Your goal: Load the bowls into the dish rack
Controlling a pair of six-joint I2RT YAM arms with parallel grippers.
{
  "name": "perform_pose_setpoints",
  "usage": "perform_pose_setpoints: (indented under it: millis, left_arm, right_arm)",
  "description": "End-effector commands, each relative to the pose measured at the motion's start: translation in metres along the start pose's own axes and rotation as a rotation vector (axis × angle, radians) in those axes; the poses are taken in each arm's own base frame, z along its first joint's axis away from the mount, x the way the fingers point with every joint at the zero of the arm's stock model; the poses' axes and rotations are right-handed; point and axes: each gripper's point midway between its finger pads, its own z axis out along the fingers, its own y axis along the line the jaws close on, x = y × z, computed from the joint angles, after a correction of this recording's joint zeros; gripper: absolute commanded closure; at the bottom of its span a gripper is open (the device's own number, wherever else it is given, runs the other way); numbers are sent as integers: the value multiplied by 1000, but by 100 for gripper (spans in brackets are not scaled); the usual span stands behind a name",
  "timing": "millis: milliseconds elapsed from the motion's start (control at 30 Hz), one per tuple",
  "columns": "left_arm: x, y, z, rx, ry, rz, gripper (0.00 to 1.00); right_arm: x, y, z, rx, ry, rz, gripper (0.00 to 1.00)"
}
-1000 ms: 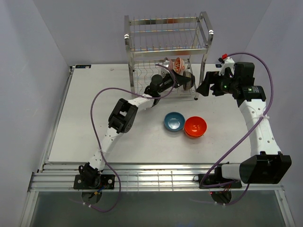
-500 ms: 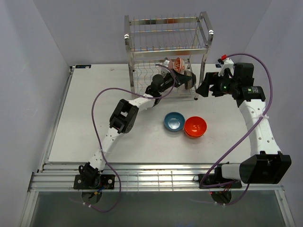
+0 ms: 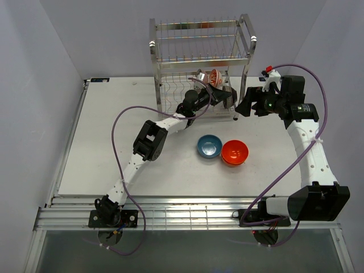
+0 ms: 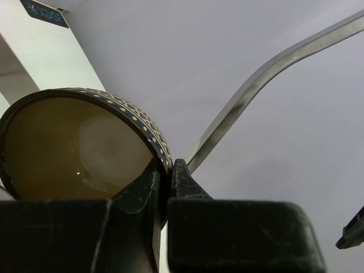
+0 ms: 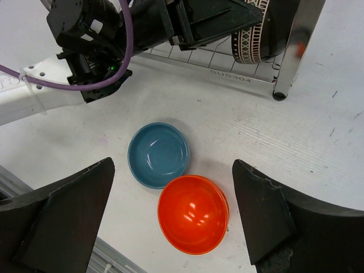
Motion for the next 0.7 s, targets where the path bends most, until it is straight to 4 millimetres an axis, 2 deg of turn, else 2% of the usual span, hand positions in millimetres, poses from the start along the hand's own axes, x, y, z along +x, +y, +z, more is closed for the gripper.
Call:
perform_pose_setpoints:
  millis: [0,67,200,333,467,567,667]
  left_arm:
    - [-18,-32,9,66,-58,34,100]
    - [-20,-26,8,55,-61,39,99]
    - [-21,-17,8,28,-68,41,92]
    - [-19,-9,6,5,-67,27,79]
    - [-21,-15,7,13,-66,33,64]
    - [-22,-22,7,27,-60,42,57]
    - [-22,-33,6,50,-46,55,54]
  right_arm:
    - [-2,2,-1,-14,-6,-15,10]
    - [-2,2,-2,-14,-7,-16,10]
    - [0,2,-1,-17,-2,-13,10]
    - [-2,3,-1,-20,-4,-13,10]
    - [1,3,-1,-22,3,-9,10]
    - [1,4,-1,-26,3,-9,10]
    - [1,4,-2,-26,0,-10,10]
